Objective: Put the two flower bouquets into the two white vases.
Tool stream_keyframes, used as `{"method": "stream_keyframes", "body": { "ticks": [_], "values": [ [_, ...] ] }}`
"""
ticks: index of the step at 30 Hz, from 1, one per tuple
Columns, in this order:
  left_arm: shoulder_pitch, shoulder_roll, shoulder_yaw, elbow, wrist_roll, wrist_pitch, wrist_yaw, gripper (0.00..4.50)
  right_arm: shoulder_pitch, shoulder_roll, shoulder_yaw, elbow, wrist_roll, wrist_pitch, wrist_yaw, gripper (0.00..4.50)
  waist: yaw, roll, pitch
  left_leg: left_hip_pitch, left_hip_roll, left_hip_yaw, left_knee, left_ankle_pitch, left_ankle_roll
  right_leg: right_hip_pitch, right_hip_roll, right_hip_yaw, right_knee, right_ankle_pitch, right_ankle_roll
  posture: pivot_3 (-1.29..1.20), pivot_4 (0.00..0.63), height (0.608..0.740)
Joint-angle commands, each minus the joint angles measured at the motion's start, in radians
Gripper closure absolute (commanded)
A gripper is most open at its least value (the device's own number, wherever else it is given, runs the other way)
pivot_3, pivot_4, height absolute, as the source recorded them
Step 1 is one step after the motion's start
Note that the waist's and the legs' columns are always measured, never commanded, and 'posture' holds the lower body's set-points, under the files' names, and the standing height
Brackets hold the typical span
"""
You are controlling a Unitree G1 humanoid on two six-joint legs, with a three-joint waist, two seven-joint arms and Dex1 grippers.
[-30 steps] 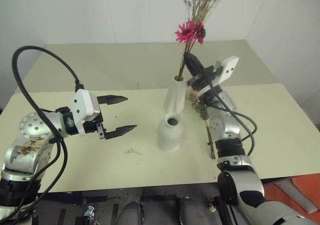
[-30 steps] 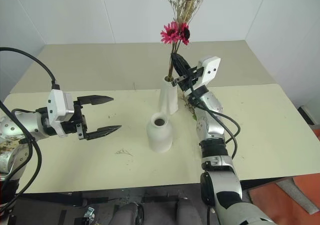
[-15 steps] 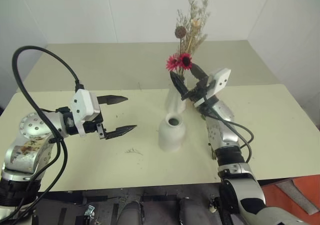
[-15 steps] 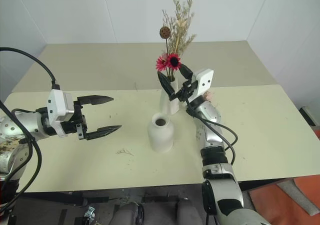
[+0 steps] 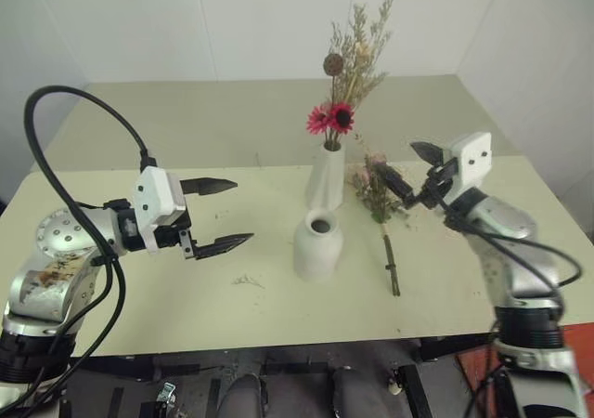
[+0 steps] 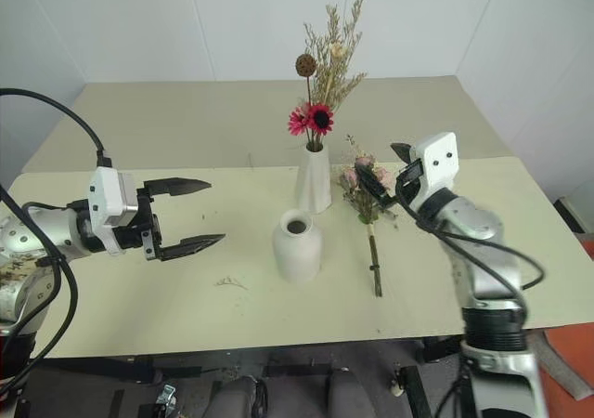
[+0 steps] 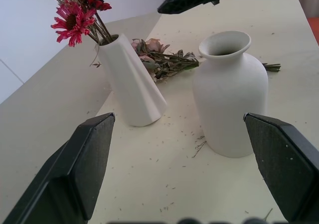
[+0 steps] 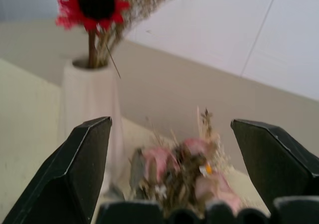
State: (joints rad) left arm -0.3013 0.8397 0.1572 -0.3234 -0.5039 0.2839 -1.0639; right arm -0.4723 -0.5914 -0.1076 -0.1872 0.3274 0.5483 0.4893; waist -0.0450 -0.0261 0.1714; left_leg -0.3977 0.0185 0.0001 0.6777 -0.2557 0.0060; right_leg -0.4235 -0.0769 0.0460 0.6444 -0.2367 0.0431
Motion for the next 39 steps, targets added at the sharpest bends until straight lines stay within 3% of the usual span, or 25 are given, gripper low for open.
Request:
{"method": "stream_keyframes", "body": {
  "ticks": [1,5,9,14,18,22,30,32,36,39],
  "values": [
    [-0.021,0.005,-0.002,0.006,0.012,-0.022,-0.009,0.00,-0.033,-0.057,0.033,-0.118,0.006,0.338,-0.066,0.03,0.001,0.000,0.000,0.000,0.000,0.000,0.000,0.000,0.000,0.000,0.000,0.000,0.001,0.000,0.000,0.00,0.150,0.740],
    [-0.030,0.004,-0.008,0.015,0.013,-0.026,-0.021,0.00,-0.135,-0.070,0.056,-0.129,0.051,0.647,-0.083,0.03,0.004,0.000,0.000,-0.001,0.000,0.000,0.001,0.000,0.000,0.000,0.000,0.000,0.001,0.000,0.000,0.00,0.150,0.740],
    [-0.032,0.007,-0.012,0.019,0.019,-0.031,-0.026,0.00,-0.204,-0.083,0.132,-0.127,0.063,0.815,-0.068,0.03,0.004,0.000,0.000,-0.002,0.000,-0.001,0.000,0.000,0.000,-0.001,0.000,-0.001,-0.001,0.000,0.000,0.00,0.150,0.740],
    [-0.013,0.006,-0.008,0.009,0.025,-0.029,-0.015,0.00,-0.227,-0.057,0.152,-0.090,0.068,0.890,-0.074,0.03,0.009,0.000,0.000,-0.003,-0.001,-0.001,0.001,0.000,0.000,-0.001,-0.001,-0.001,-0.002,0.000,0.000,0.00,0.150,0.740],
    [0.002,0.005,-0.003,-0.001,0.029,-0.027,-0.011,0.00,-0.228,-0.038,0.170,0.007,0.045,0.848,-0.080,0.03,0.008,0.000,0.000,-0.002,-0.001,-0.001,0.001,0.000,0.000,0.000,-0.001,-0.001,-0.002,0.000,0.000,0.00,0.150,0.740],
    [0.003,0.013,-0.001,-0.001,0.036,-0.027,-0.010,0.00,-0.248,-0.022,0.188,0.080,0.034,0.817,-0.070,0.89,0.007,0.000,0.000,-0.003,-0.001,-0.001,0.001,0.000,0.000,-0.001,-0.001,-0.001,-0.002,0.000,0.000,0.00,0.150,0.740],
    [0.007,0.015,0.001,-0.007,0.036,-0.023,-0.006,0.00,-0.276,0.005,0.207,0.168,0.017,0.779,-0.068,3.72,0.004,0.000,0.000,-0.002,-0.001,-0.001,0.001,0.000,0.000,-0.001,-0.001,-0.001,-0.002,0.000,0.000,0.00,0.150,0.740],
    [0.005,0.014,-0.001,-0.006,0.036,-0.023,-0.005,0.00,-0.279,0.011,0.211,0.181,0.006,0.773,-0.075,4.25,0.003,0.000,0.000,-0.002,-0.001,-0.001,0.001,0.000,0.000,-0.001,-0.001,-0.001,-0.002,0.000,0.000,0.00,0.150,0.740],
    [0.003,0.015,-0.001,-0.006,0.036,-0.024,-0.004,0.00,-0.284,0.058,0.145,0.202,-0.041,0.744,-0.162,4.27,0.001,0.000,0.000,-0.002,-0.001,-0.001,0.001,0.000,0.000,-0.001,-0.001,-0.001,-0.001,0.000,0.000,0.00,0.150,0.740],
    [0.002,0.016,0.000,-0.002,0.037,-0.026,-0.005,0.00,-0.284,0.130,0.035,0.224,-0.133,0.583,-0.354,4.27,0.002,0.000,0.000,-0.002,-0.001,-0.001,0.001,0.000,0.000,-0.001,-0.001,-0.001,0.000,0.000,0.000,0.00,0.150,0.740]
  ]
}}
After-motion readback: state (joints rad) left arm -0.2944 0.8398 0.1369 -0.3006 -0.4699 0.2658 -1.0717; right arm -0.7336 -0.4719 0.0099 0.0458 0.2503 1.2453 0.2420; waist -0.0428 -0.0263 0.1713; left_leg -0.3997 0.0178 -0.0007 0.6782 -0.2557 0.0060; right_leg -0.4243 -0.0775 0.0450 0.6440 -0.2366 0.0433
